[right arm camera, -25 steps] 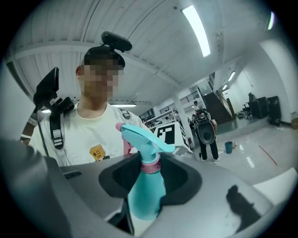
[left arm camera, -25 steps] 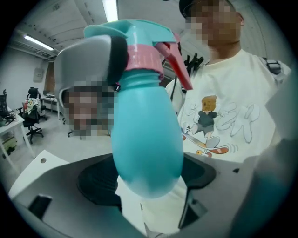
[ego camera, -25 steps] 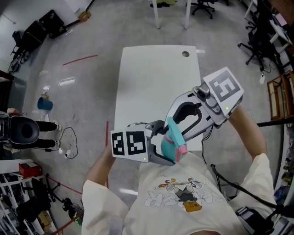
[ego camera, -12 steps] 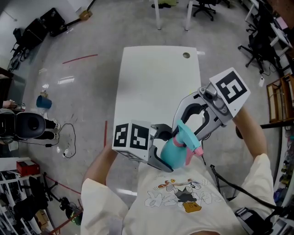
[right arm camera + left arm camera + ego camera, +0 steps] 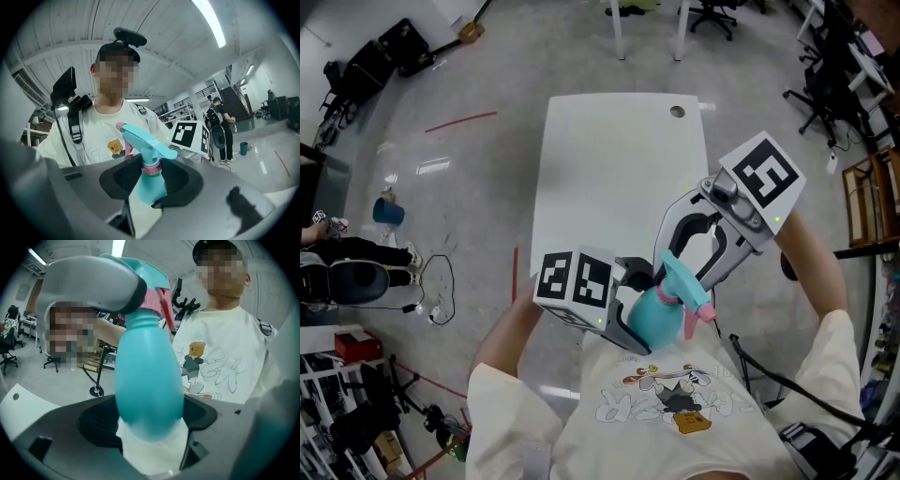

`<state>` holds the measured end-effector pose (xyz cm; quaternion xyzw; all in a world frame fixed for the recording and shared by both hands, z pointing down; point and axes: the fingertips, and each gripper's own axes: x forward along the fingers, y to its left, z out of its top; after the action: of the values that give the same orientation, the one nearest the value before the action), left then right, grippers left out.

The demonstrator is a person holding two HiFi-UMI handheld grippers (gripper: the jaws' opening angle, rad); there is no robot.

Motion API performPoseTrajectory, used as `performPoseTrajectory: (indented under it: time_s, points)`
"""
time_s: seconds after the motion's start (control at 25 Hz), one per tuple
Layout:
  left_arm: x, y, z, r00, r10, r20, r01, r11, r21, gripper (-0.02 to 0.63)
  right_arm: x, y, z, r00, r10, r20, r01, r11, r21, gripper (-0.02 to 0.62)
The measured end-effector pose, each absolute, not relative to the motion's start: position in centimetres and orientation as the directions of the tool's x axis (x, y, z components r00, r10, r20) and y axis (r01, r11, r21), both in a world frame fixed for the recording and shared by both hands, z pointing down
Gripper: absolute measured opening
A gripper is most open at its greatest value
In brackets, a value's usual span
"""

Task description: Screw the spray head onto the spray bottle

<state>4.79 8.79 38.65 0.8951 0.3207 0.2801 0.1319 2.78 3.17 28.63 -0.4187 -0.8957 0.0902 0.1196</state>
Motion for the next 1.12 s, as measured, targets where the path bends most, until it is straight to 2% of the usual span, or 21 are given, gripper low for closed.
performPoseTrajectory:
  time_s: [0.24,0.4,0.52,0.68,0.84,0.96,1.12]
  points:
    - [5.3,8.3,38.7,0.650,0.615,0.447,0.479,-0.787,0.388,0.403,3.1,3.4,28.7,-0.597,0.794,0.112,0.742,0.600,-0.297,0.133]
    - [5.9,6.8,39.8,0.714,0.514,0.476,0.372,-0.854,0.364,0.403,2.9,2.2,29.7,-0.658,0.739,0.146,0.677,0.665,-0.315,0.133]
    - [6.0,4.4,41.0,0.768,0.372,0.521,0.207,-0.914,0.349,0.403,2.3,0.1,30.9,-0.730,0.654,0.198,0.580,0.746,-0.326,0.133]
    - [5.2,-1.2,42.4,0.790,0.109,0.603,-0.119,-0.938,0.326,0.403,0.9,-4.7,32.3,-0.839,0.479,0.258,0.365,0.846,-0.388,0.133]
    - [3.2,-6.3,43.7,0.699,-0.216,0.681,-0.409,-0.903,0.133,0.403,-0.7,-7.9,32.8,-0.909,0.297,0.293,0.161,0.898,-0.410,0.133]
    - [1.9,-9.1,44.2,0.640,-0.367,0.675,-0.543,-0.838,0.059,0.403,-1.9,-9.8,33.2,-0.929,0.148,0.339,0.018,0.934,-0.358,0.133]
    - [0.5,-12.2,45.5,0.575,-0.485,0.659,-0.642,-0.767,-0.004,0.403,-3.4,-11.9,34.3,-0.911,0.001,0.412,-0.101,0.969,-0.226,0.133]
